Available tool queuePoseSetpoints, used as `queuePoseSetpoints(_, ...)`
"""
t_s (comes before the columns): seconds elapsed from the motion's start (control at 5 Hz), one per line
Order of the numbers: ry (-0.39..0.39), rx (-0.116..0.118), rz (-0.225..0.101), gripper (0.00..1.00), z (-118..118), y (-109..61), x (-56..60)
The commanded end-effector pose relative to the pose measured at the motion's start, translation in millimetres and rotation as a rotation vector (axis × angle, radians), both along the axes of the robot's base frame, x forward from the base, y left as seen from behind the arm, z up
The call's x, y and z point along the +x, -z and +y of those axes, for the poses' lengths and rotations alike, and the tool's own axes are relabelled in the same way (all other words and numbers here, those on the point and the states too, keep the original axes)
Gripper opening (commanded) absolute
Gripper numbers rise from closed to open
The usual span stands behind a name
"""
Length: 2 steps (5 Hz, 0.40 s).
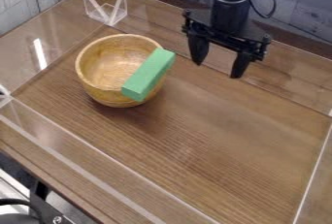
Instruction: Put green stick into wooden bowl
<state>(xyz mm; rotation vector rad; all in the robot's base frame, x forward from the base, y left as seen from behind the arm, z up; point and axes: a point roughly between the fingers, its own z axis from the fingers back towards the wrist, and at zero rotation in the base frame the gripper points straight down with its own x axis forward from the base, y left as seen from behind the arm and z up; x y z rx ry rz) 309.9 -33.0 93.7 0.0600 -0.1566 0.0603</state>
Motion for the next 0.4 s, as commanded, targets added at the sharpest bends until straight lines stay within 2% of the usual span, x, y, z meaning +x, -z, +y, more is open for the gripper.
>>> queuePoseSetpoints(0.0,-0.007,0.001,-0.070,1.00,2.5,-23.1,3.7)
queuePoseSetpoints(0.2,-0.010,0.003,-0.072,1.00,3.4,-24.7,2.2)
